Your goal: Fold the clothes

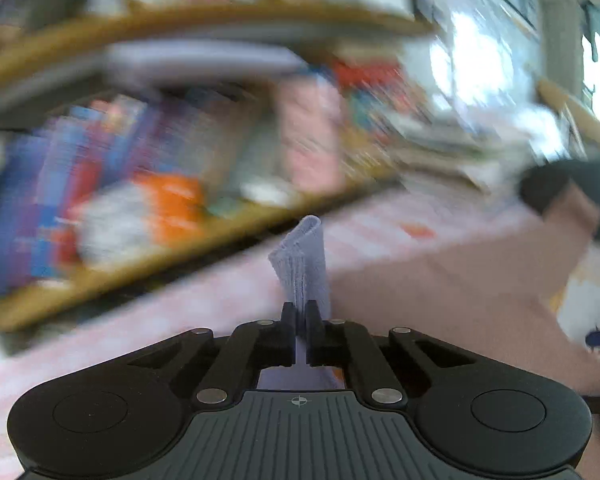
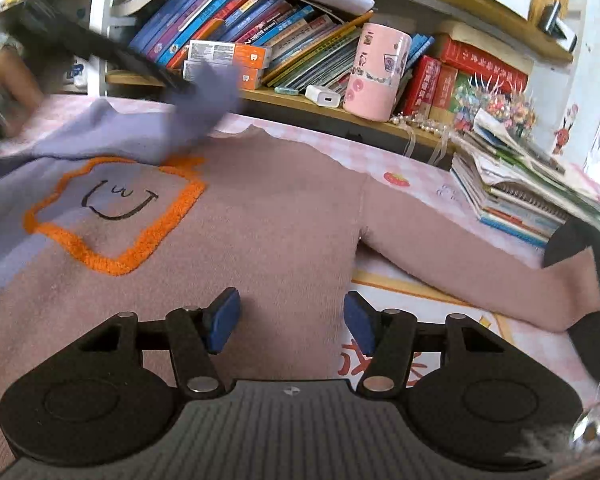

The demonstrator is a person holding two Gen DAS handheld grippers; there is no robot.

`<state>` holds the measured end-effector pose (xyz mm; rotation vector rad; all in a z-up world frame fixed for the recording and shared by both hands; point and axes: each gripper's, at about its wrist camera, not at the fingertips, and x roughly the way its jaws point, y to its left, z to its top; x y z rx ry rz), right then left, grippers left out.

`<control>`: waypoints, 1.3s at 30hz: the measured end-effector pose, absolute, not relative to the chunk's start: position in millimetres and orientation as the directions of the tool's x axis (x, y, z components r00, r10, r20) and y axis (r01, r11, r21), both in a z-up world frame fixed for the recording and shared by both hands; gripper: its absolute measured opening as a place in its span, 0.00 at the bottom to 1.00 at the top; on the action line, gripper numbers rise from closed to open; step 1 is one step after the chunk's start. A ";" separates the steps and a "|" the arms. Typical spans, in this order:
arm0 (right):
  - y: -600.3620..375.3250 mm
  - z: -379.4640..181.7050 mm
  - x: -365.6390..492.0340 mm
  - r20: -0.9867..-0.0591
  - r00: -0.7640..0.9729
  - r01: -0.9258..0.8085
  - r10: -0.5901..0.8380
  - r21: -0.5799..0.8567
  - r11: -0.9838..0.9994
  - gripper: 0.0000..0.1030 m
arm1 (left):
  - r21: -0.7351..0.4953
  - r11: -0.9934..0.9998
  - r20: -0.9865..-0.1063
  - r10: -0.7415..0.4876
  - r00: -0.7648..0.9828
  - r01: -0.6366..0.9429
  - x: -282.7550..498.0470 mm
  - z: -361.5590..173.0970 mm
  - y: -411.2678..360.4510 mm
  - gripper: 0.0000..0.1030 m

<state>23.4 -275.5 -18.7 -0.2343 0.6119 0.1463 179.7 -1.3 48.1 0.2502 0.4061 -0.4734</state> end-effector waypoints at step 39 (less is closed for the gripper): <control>-251.0 -15.9 68.6 -0.628 0.759 -0.220 0.172 0.002 0.976 0.59 | 0.072 0.976 -0.496 0.215 0.841 -0.206 112.7 29.2 323.2 0.07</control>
